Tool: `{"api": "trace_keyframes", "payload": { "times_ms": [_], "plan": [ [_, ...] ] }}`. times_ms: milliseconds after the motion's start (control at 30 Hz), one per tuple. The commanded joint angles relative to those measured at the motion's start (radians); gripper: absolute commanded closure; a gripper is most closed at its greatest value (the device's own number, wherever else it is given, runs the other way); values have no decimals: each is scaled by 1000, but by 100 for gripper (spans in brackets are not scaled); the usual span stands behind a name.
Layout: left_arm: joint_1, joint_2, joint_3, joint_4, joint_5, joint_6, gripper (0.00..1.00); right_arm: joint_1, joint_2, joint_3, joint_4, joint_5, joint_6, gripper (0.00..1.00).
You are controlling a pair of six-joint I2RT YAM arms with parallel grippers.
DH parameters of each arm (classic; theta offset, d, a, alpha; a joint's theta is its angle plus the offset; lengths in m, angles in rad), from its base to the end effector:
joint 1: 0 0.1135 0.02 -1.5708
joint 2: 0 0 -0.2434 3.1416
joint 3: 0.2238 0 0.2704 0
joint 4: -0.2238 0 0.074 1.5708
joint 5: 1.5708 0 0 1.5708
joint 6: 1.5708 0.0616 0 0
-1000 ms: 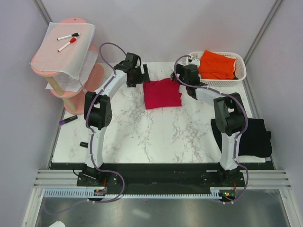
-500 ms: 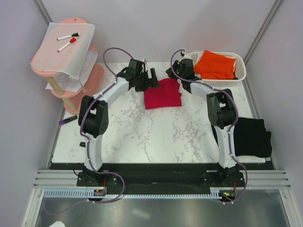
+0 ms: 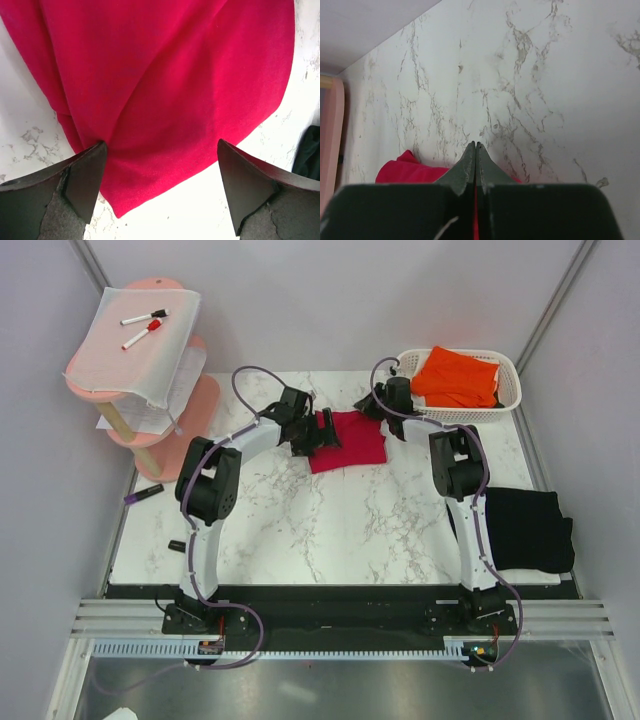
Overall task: Fold and stack the t-shirts
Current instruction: Fold the long partially folded tshirt into a neat square
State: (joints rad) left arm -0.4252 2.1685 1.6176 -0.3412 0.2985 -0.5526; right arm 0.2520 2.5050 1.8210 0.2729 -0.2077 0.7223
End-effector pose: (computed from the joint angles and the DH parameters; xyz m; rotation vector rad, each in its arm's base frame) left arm 0.4448 -0.2213 0.1244 -0.0275 2.5760 -0.7680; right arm 0.5596 0.1572 0.0844 0.3442 2.0417 0.8236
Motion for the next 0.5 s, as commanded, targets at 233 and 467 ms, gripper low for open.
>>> {"api": "trace_keyframes", "payload": {
  "times_ms": [233,467],
  "plan": [
    [-26,-150,-85,10,-39,22,2,-17,-236,-133,94,-73,-21,98],
    [-35,-352,-218,-2,-116,60,1,-17,-592,-461,-37,-44,-113,49]
  ]
}}
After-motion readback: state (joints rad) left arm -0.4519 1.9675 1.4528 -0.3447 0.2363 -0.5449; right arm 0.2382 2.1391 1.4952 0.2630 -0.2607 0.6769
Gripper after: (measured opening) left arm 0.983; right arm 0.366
